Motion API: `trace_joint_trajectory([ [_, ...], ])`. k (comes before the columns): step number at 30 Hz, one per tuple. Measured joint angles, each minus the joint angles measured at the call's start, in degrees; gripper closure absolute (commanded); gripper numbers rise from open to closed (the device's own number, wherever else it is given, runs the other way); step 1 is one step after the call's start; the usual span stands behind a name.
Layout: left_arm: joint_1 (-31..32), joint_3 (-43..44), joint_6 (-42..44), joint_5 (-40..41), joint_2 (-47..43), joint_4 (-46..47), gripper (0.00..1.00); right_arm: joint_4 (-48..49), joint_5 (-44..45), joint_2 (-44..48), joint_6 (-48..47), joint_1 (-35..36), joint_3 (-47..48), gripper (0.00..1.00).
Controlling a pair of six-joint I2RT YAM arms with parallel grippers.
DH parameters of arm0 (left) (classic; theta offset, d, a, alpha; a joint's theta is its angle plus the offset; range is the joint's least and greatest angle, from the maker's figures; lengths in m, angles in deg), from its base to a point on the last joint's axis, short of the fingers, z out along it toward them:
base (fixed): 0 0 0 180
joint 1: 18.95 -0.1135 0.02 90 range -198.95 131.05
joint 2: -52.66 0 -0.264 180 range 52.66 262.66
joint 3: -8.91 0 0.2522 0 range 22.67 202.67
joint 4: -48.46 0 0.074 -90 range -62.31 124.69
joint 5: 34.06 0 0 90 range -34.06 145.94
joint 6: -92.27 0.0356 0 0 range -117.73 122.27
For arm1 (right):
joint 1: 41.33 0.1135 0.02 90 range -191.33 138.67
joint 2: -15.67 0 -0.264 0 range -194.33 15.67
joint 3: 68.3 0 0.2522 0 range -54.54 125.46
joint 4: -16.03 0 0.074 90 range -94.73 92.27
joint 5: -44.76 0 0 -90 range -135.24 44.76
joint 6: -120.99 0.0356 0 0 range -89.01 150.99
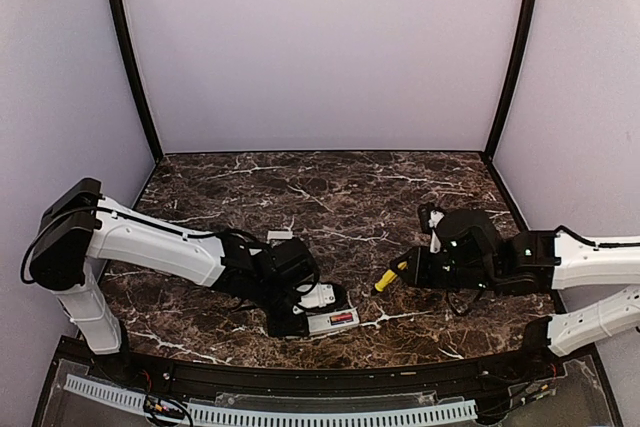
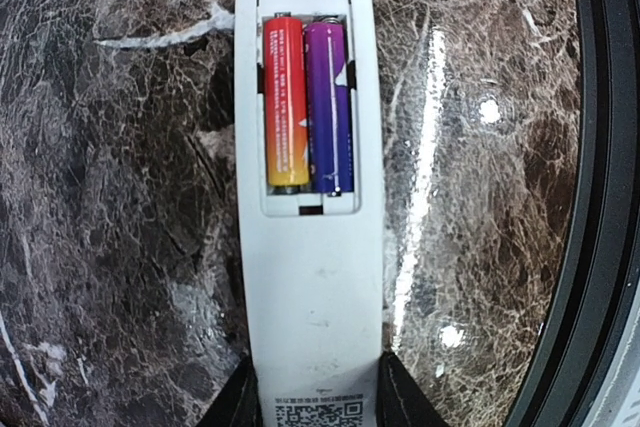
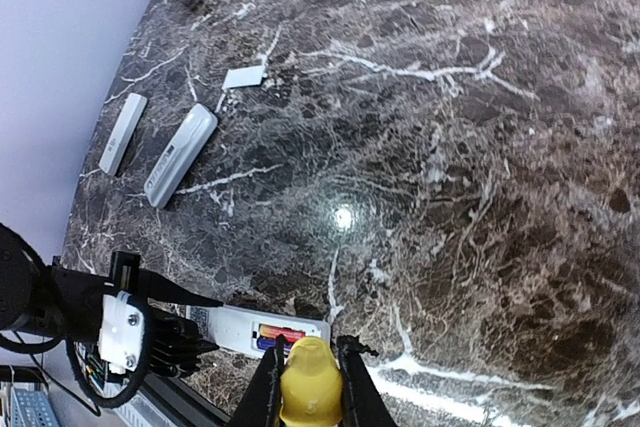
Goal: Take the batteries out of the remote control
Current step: Move the remote control without the battery cover to the center of the board.
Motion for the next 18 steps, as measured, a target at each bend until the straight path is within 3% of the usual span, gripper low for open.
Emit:
trace_joint_trajectory([
  [6, 0.70, 0.11, 0.61, 1.46, 0.02, -0.09, 0.82, -0.96, 5.14, -4.70, 5.51, 5.49, 0.44, 1.00],
  [18, 1.27, 0.17, 1.09, 2.67, 0.02, -0.13, 0.83, -0.48, 8.31, -4.04, 6.82, 6.51, 0.87, 1.00],
])
